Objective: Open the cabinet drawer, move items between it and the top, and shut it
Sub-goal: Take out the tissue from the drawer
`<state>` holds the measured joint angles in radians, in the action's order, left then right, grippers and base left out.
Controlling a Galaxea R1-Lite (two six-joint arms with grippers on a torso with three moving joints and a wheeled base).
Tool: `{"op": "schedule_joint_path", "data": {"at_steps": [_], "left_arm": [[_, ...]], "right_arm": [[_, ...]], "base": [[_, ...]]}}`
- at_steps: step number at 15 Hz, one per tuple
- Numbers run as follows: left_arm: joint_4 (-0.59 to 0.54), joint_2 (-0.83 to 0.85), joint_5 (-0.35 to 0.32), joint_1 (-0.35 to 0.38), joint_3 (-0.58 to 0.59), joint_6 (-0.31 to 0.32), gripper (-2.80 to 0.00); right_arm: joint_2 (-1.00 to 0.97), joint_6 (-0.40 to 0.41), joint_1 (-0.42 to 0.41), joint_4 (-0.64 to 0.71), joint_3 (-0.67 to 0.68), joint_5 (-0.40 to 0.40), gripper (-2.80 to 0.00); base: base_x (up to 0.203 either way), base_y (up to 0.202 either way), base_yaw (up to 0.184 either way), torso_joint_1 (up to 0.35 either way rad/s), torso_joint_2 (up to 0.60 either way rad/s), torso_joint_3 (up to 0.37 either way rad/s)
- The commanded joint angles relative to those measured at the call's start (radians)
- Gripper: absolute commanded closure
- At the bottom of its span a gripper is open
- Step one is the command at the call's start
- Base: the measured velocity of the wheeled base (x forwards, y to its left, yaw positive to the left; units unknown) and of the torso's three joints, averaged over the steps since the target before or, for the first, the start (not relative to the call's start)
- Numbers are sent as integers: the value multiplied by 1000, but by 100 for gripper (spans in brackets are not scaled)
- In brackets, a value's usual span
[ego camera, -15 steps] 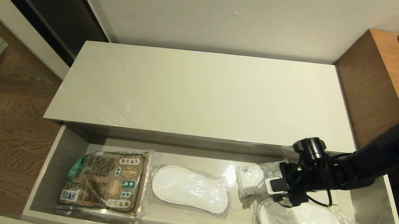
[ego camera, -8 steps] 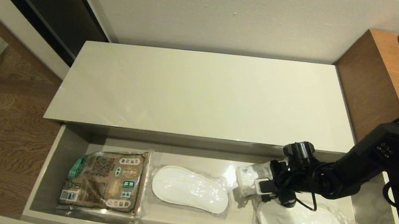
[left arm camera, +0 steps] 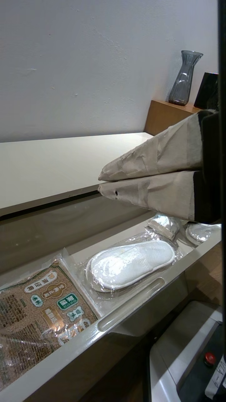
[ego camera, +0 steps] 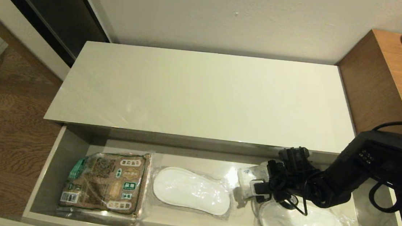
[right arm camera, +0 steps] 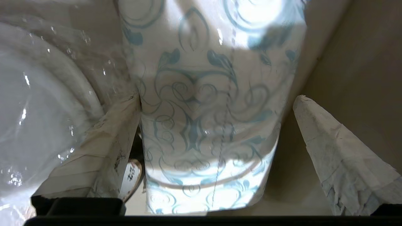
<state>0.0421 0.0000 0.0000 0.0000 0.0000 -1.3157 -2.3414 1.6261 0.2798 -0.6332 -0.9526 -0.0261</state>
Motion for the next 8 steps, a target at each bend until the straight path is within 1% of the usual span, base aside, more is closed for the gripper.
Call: {"op": "schedule_joint_path", "data": {"at_steps": [1, 5, 8], "left_arm": [[1, 2, 0, 0, 0, -8, 0], [1, 2, 0, 0, 0, -8, 0], [1, 2, 0, 0, 0, -8, 0]], "right_arm": [[-9, 11, 9, -8, 6, -5, -280], [4, 9, 12, -14, 44, -15, -280], [-3, 6, 16, -14, 44, -18, -280]], "base": [[0, 0, 0, 0, 0, 0], [0, 0, 0, 0, 0, 0], [0, 0, 0, 0, 0, 0]]}}
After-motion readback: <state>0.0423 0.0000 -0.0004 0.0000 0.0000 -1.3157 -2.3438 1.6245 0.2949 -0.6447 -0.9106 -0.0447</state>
